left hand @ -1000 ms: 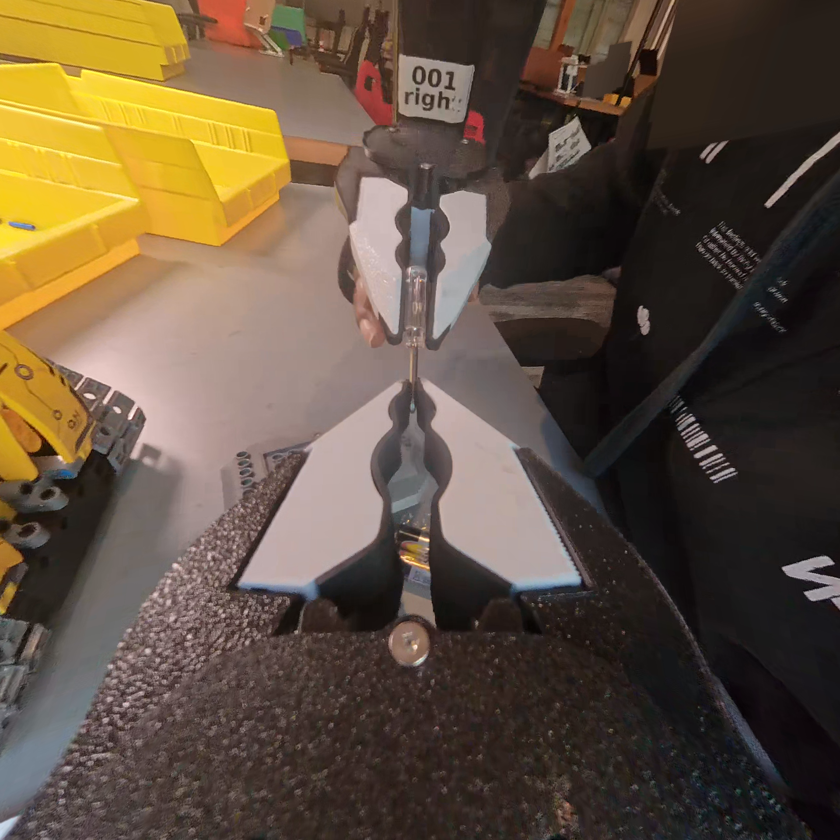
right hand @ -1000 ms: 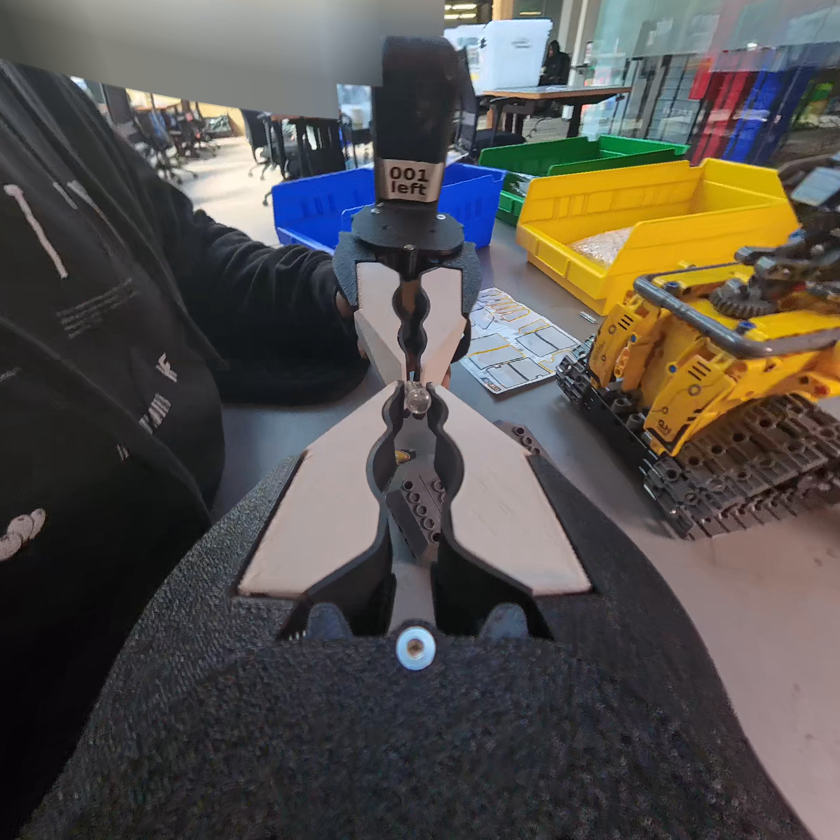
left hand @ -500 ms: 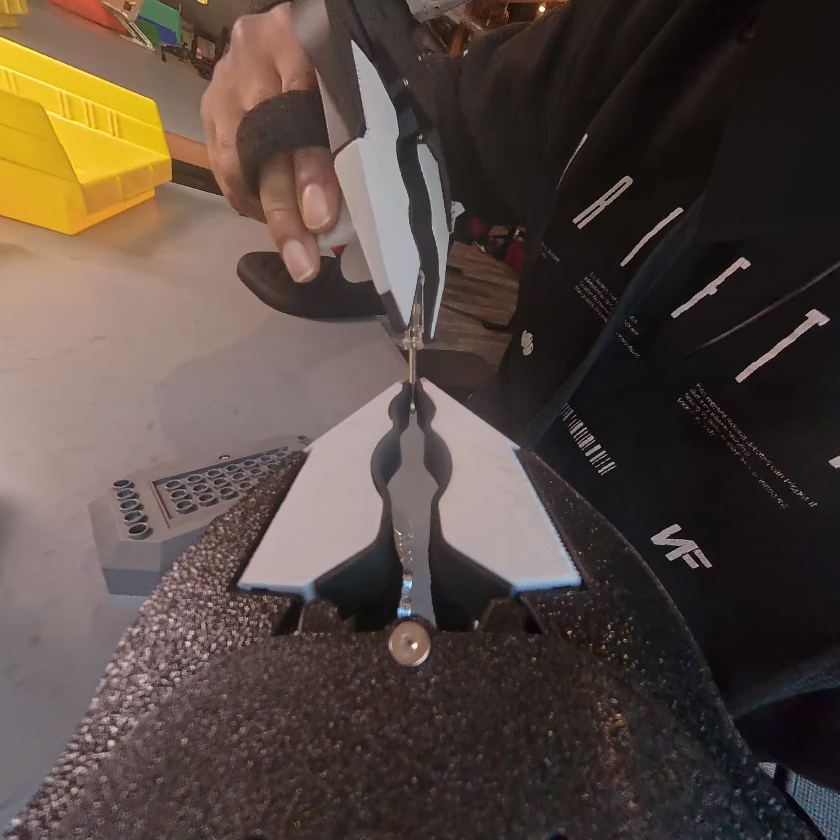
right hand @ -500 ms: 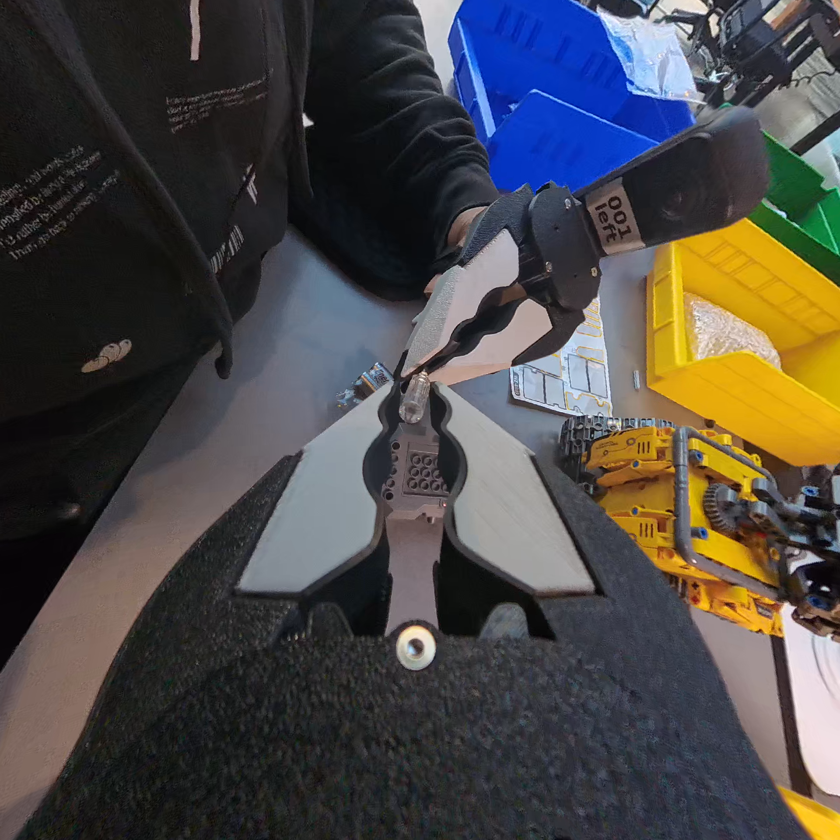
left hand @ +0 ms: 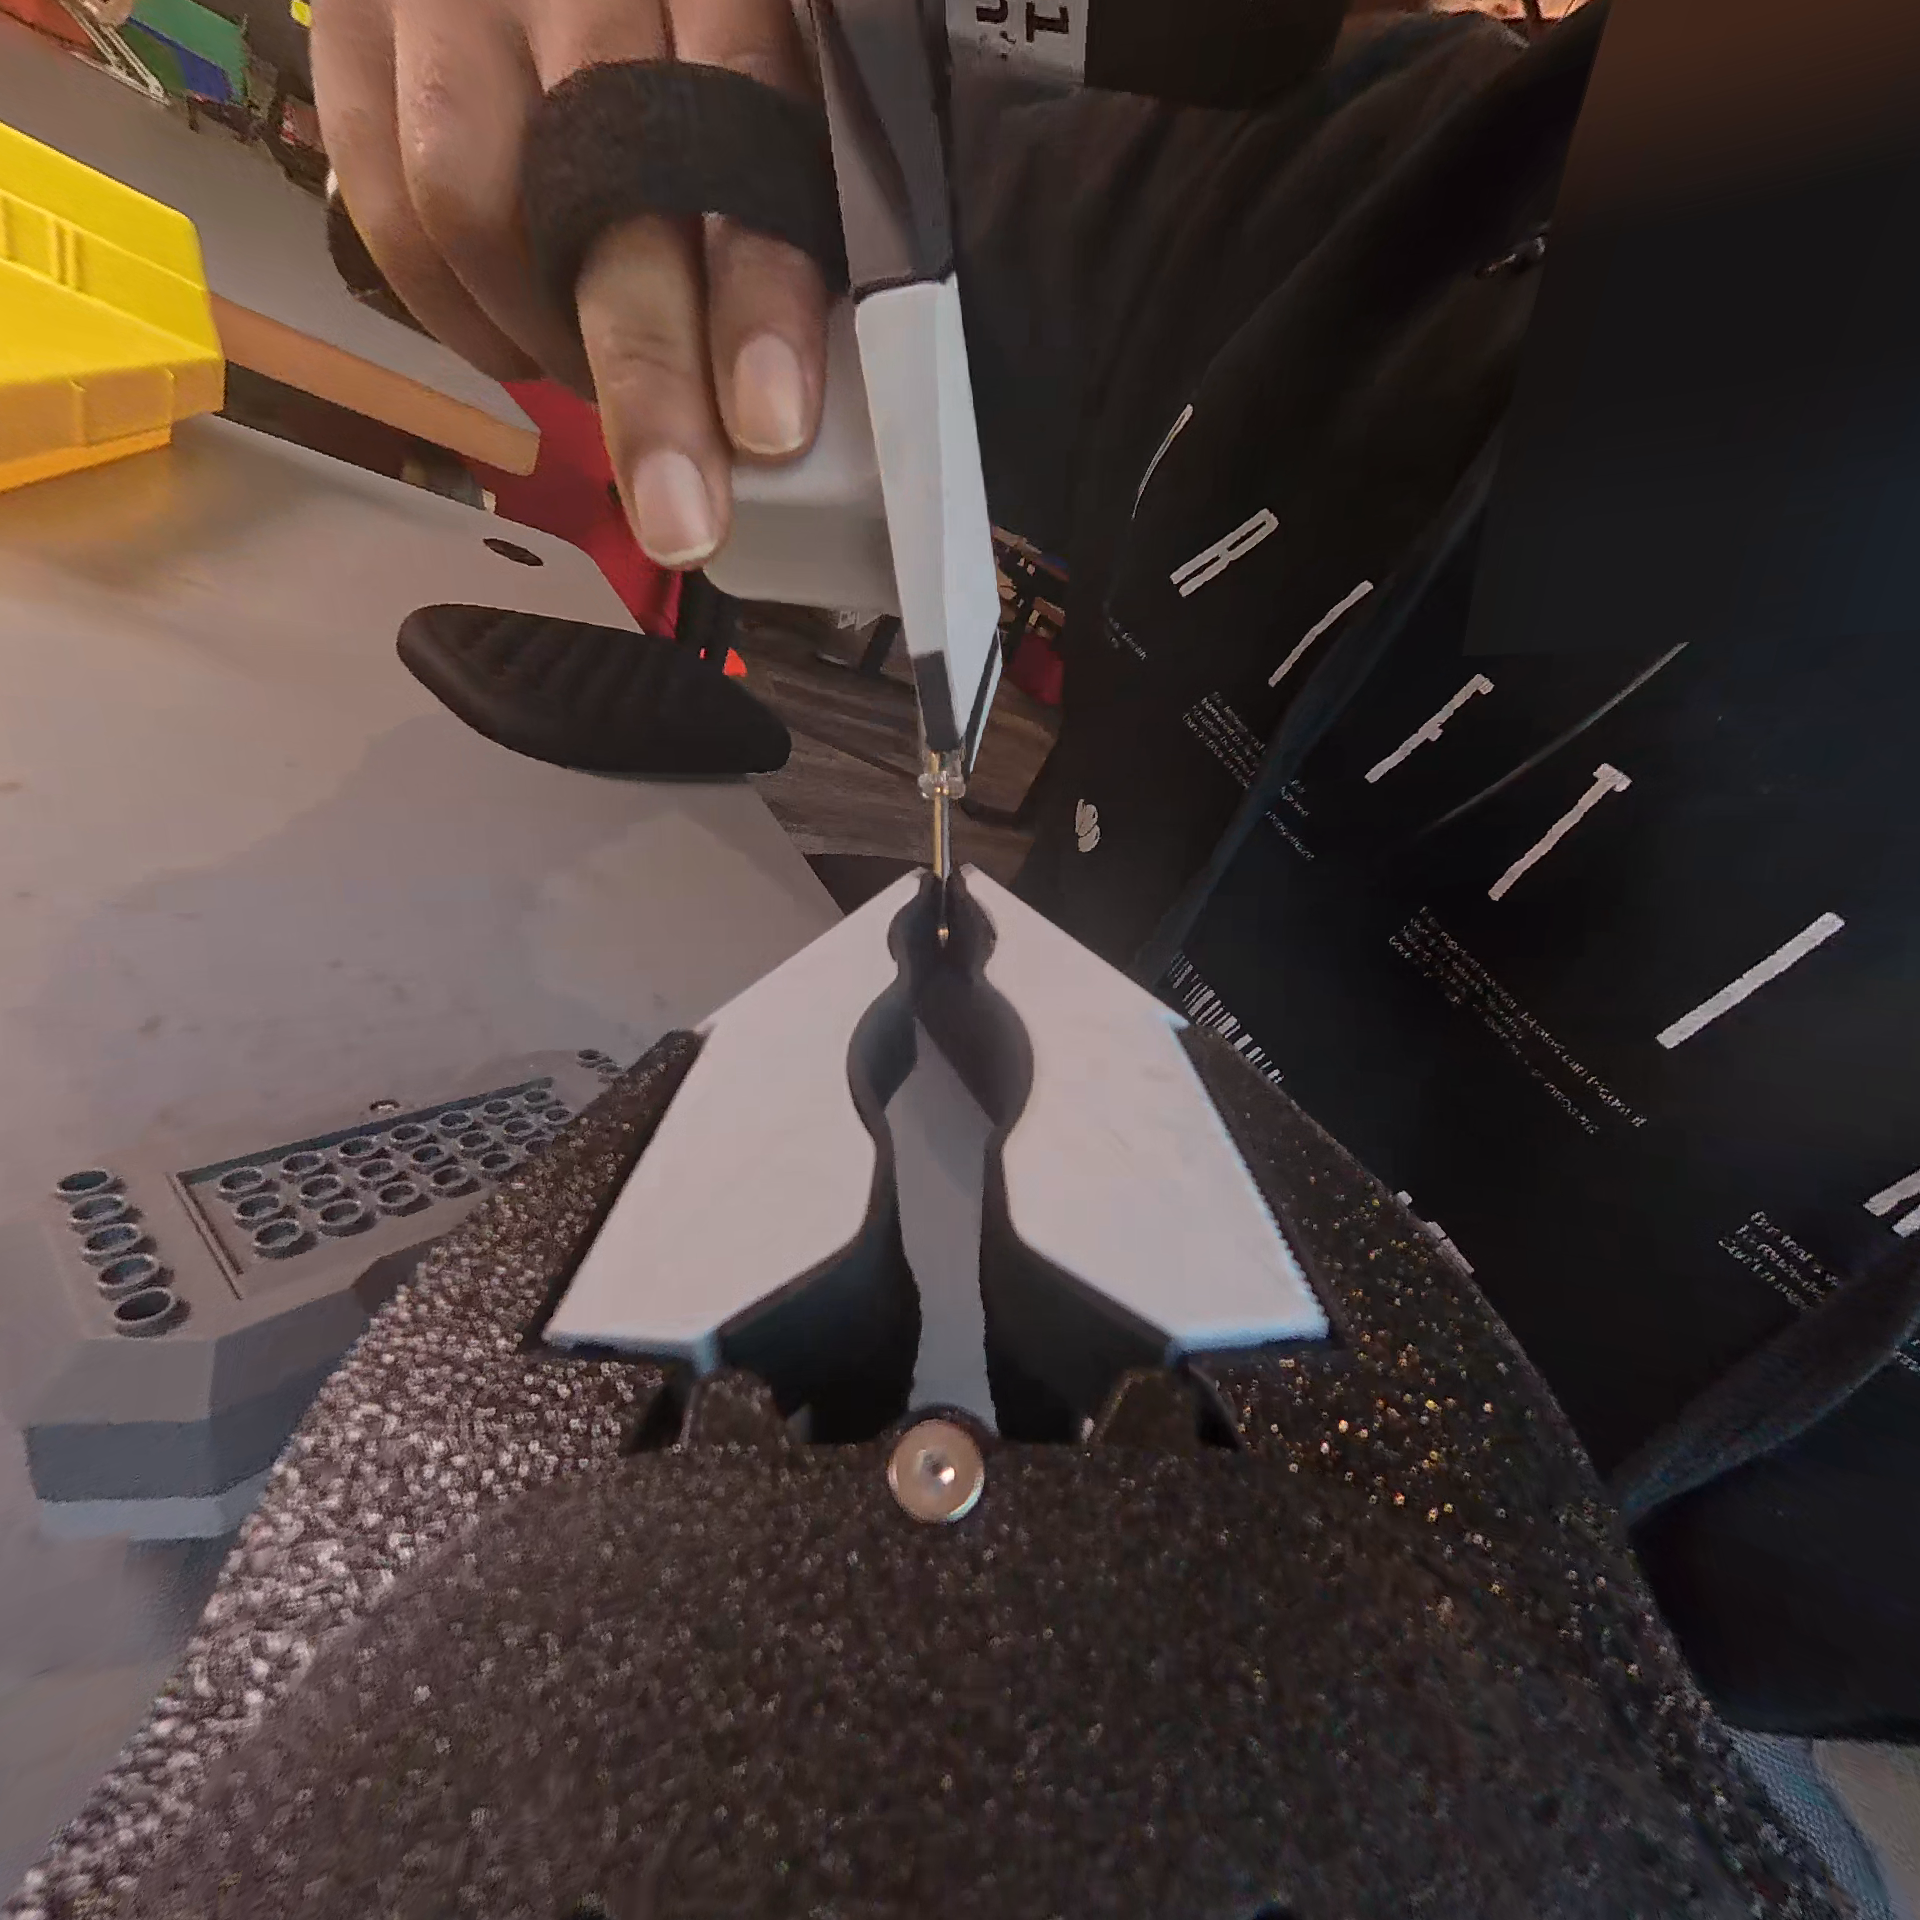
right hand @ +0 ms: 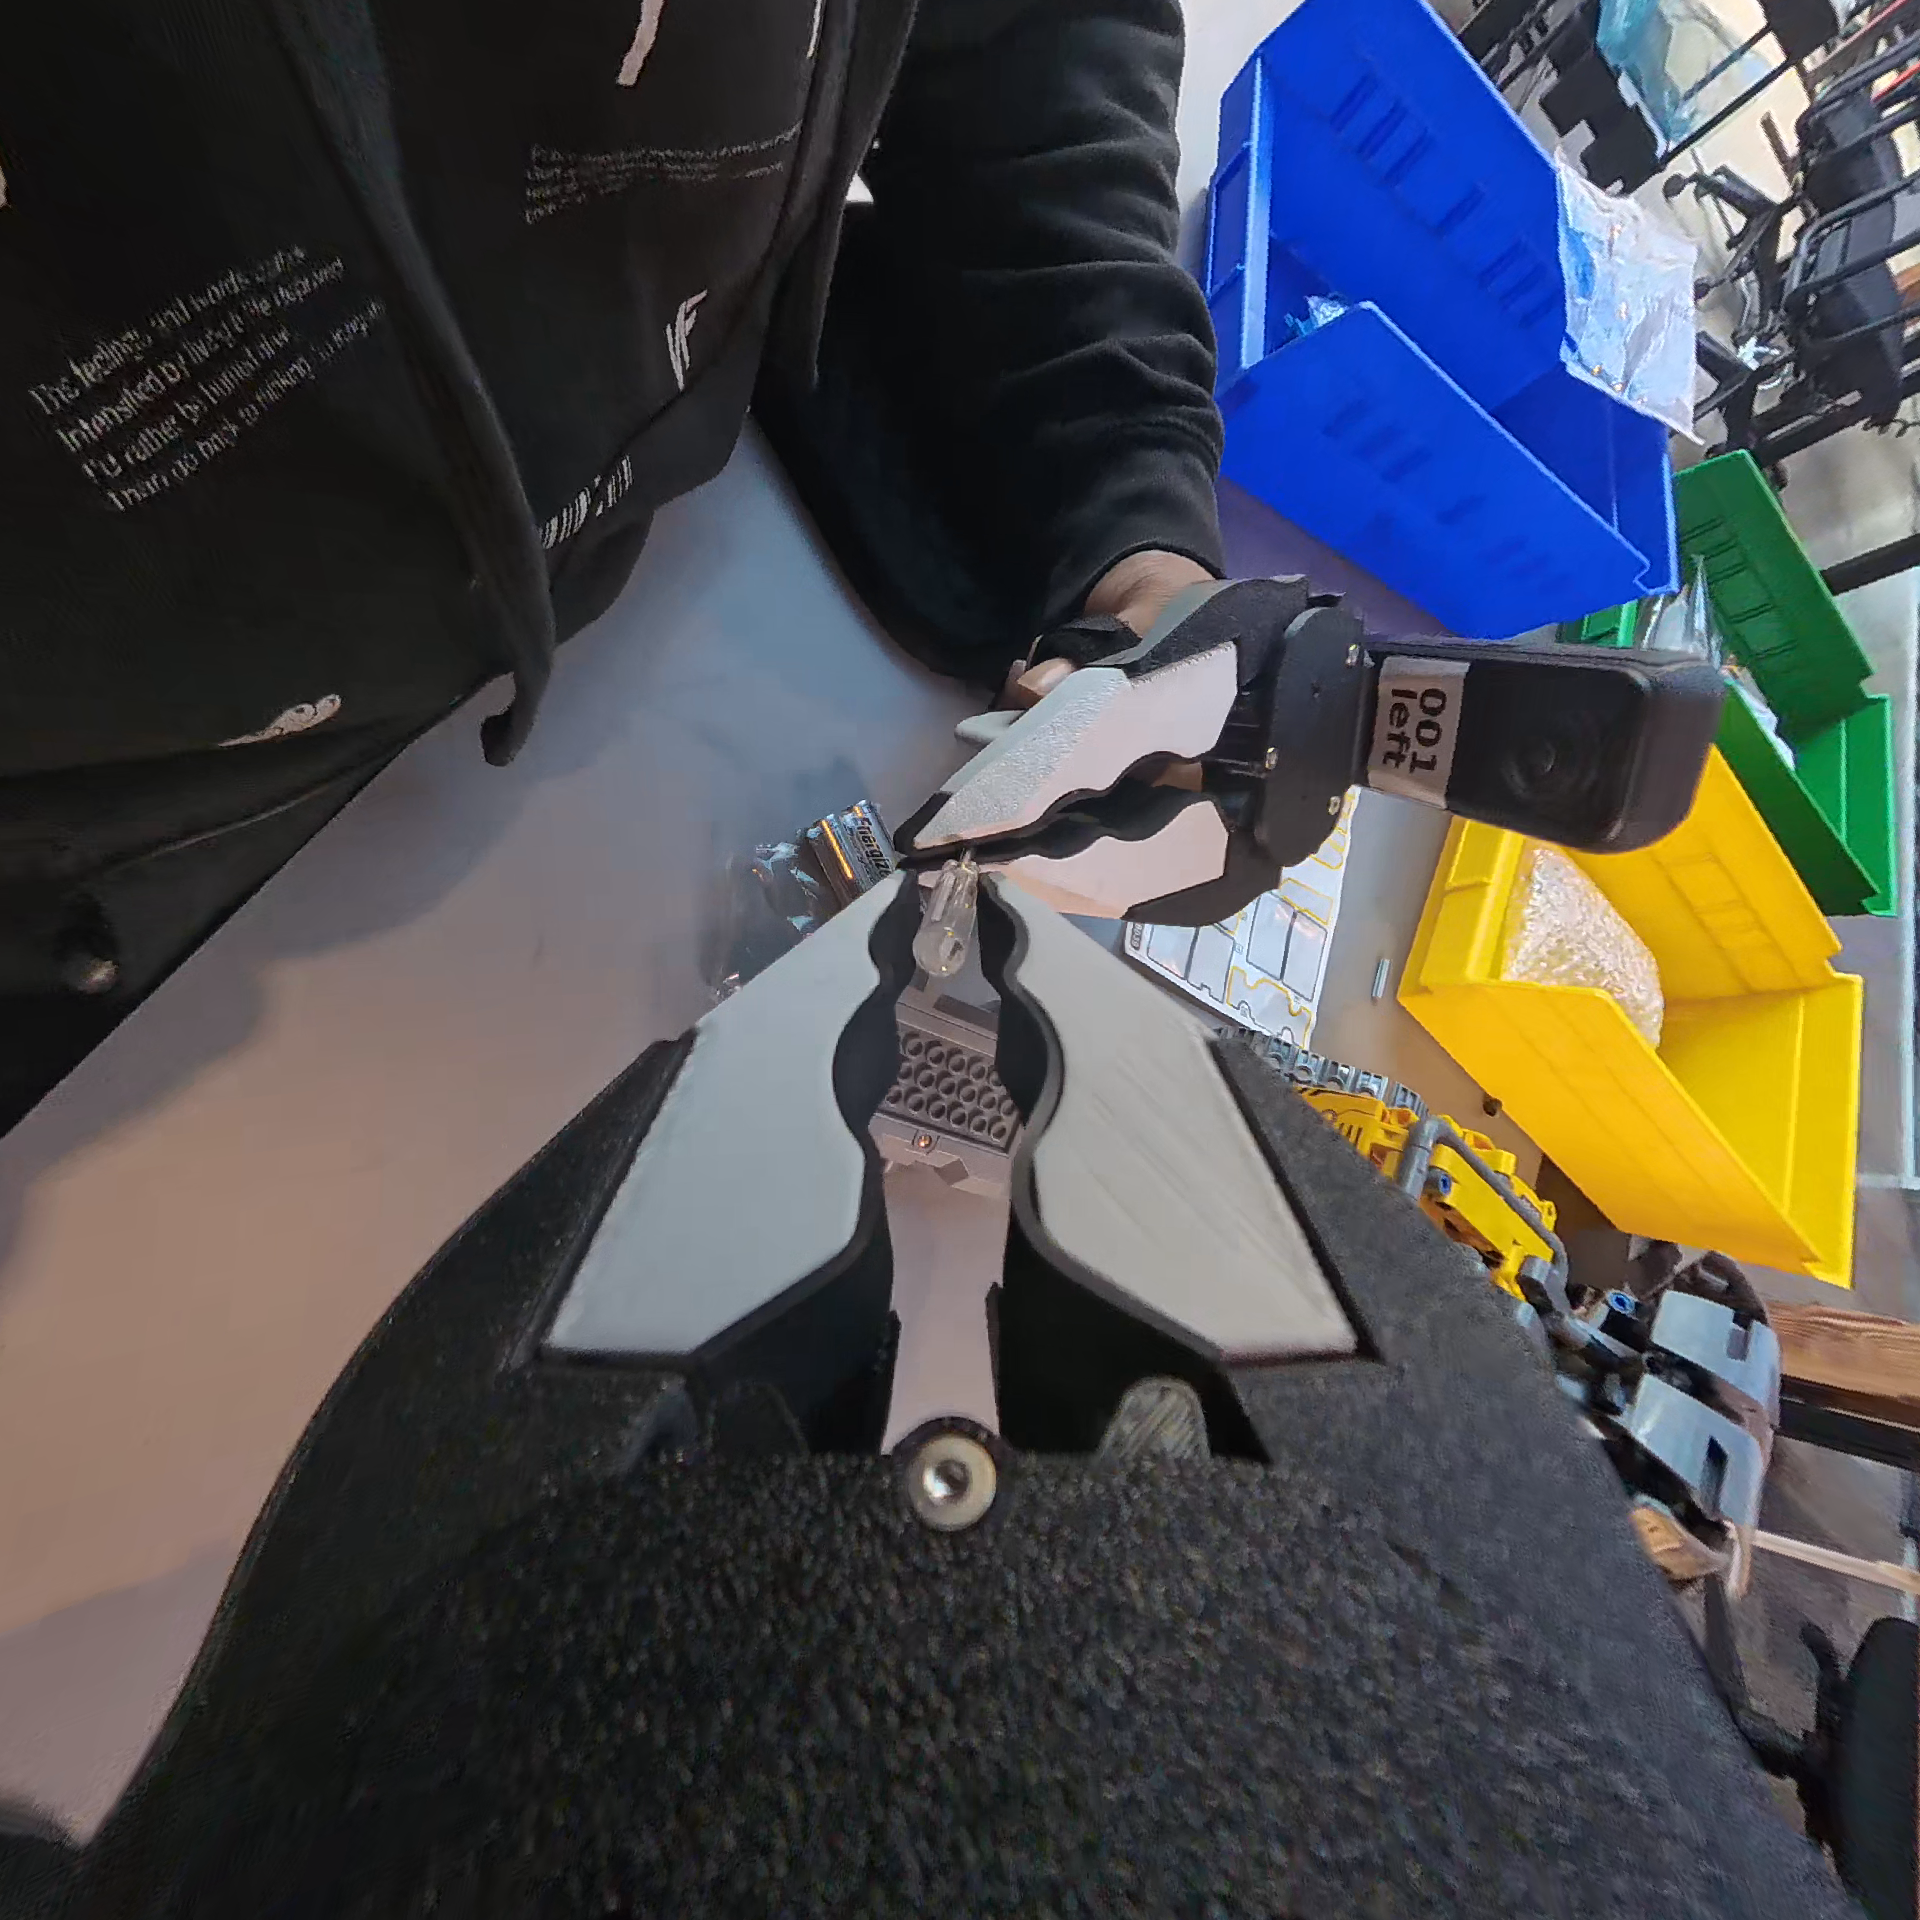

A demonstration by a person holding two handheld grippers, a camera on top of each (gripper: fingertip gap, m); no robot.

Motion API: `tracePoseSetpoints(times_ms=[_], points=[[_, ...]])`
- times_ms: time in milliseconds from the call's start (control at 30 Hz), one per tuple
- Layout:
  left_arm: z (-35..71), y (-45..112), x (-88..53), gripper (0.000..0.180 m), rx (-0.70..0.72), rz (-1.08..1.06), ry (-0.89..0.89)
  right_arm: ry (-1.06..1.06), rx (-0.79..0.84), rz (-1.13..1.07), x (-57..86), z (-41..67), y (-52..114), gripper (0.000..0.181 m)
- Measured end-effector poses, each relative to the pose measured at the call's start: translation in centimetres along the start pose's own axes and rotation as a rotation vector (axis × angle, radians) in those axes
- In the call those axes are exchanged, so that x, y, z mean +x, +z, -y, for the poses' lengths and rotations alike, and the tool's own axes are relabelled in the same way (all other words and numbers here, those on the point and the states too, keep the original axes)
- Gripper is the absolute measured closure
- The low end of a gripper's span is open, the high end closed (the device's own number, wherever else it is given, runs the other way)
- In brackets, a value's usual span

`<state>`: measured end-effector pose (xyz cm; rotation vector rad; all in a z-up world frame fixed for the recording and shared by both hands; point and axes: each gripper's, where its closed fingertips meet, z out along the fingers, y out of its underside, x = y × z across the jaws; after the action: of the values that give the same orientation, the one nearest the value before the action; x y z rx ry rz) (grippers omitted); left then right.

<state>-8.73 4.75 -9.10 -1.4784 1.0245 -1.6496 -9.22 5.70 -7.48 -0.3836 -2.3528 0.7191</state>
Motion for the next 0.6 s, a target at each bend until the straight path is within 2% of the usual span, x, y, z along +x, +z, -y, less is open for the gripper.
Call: tracePoseSetpoints(times_ms=[233, 267, 367, 500, 600], points=[[0.2, 0.1, -0.6, 0.179, 0.018, 0.030, -0.031, -0.004, -0.011, 0.010, 0.5, -0.6, -0.2, 0.174], [0.5, -0.2, -1.0, 0.174, 0.025, 0.073, -0.021, 0.020, -0.008, -0.001, 0.7, -0.9, -0.3, 0.174], [0.7, -1.9, -3.4, 0.140, -0.023, 0.334, 0.047, 0.099, -0.022, -0.012, 1.3, -3.0, -0.9, 0.173], [-0.9, -4.9, -6.9, 0.086, -0.154, 0.729, 0.131, 0.160, -0.103, 0.025, 1.2, -7.2, -0.8, 0.173], [-3.1, -5.0, -8.4, 0.063, -0.256, 0.831, 0.103, 0.175, -0.124, 0.081, 0.7, -8.9, 0.2, 0.173]])
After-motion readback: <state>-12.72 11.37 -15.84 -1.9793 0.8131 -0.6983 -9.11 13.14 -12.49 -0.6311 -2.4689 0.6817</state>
